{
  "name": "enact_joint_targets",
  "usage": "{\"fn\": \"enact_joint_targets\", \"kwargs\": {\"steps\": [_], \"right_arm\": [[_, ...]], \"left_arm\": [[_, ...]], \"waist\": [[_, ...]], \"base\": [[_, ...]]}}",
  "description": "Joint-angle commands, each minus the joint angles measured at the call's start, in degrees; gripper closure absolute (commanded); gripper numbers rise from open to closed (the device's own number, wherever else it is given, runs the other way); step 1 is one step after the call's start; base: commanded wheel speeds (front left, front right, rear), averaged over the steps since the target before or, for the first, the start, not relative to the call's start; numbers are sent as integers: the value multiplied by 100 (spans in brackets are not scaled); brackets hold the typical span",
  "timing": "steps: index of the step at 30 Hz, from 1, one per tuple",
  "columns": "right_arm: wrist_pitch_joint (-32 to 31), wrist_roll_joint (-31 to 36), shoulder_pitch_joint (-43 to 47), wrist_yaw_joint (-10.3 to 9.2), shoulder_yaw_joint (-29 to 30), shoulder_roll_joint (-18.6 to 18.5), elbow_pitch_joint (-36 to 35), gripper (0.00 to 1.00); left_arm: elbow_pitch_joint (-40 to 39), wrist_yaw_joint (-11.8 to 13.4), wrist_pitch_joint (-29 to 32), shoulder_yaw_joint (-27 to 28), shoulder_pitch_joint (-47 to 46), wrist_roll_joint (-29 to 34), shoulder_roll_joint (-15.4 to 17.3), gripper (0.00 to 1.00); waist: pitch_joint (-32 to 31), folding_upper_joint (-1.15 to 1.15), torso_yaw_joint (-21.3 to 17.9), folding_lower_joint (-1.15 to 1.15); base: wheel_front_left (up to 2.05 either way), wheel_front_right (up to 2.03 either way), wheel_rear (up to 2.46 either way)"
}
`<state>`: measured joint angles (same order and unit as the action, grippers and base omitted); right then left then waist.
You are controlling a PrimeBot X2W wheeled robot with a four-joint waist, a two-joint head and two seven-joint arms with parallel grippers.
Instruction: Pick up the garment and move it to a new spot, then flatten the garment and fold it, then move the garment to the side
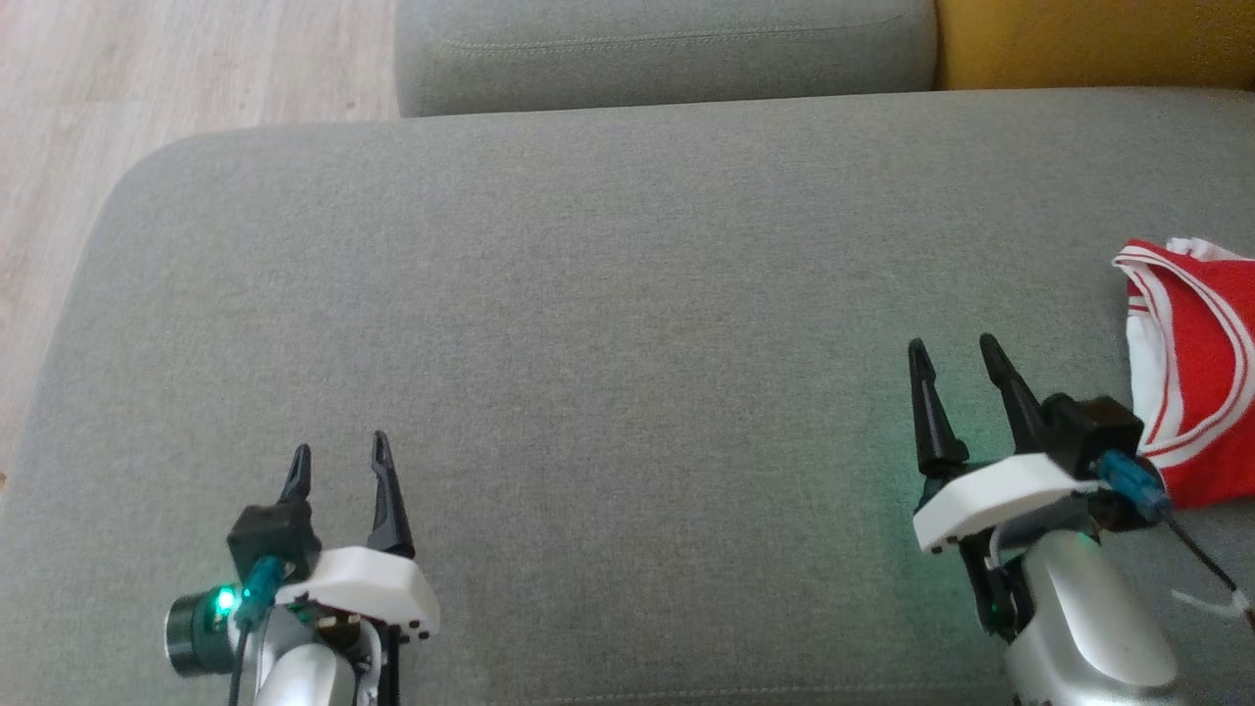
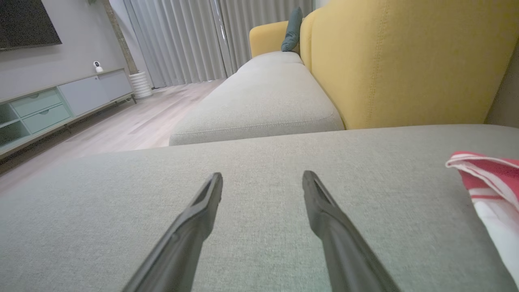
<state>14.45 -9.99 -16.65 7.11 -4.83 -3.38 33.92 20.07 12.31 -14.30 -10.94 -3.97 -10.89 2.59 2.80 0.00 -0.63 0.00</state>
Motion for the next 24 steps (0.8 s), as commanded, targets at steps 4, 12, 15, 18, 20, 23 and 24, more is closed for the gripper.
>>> {"fn": "enact_joint_targets", "kwargs": {"steps": [4,12,15,18,20,23,24], "right_arm": [[54,-39,-33,37,-117,49,-194,0],[-13,-12,159,-1,-5,4,154,100],[-60,-115,250,-1,22,8,251,100],[-120,-312,262,0,58,9,206,100],[-152,-445,278,1,74,10,166,100],[-196,-645,304,2,95,11,104,100],[-210,-711,312,2,102,11,84,100]], "left_arm": [[-242,-102,-70,256,-147,-37,29,0],[54,-327,16,43,62,-189,-12,100],[170,-349,48,69,127,-295,-16,100],[155,-389,100,111,116,-486,-15,100],[142,-415,132,138,111,-614,-14,100],[121,-455,181,177,104,-805,-13,100],[115,-468,197,190,102,-869,-13,100]], "waist": [[-11,0,-63,0],[-11,0,-94,0],[-15,0,-92,0],[-21,0,-89,0],[-25,0,-86,0],[-31,0,-82,0],[-33,0,-81,0]], "base": [[0,0,0],[0,0,0],[0,0,0],[0,0,0],[0,0,0],[0,0,0],[0,0,0]]}}
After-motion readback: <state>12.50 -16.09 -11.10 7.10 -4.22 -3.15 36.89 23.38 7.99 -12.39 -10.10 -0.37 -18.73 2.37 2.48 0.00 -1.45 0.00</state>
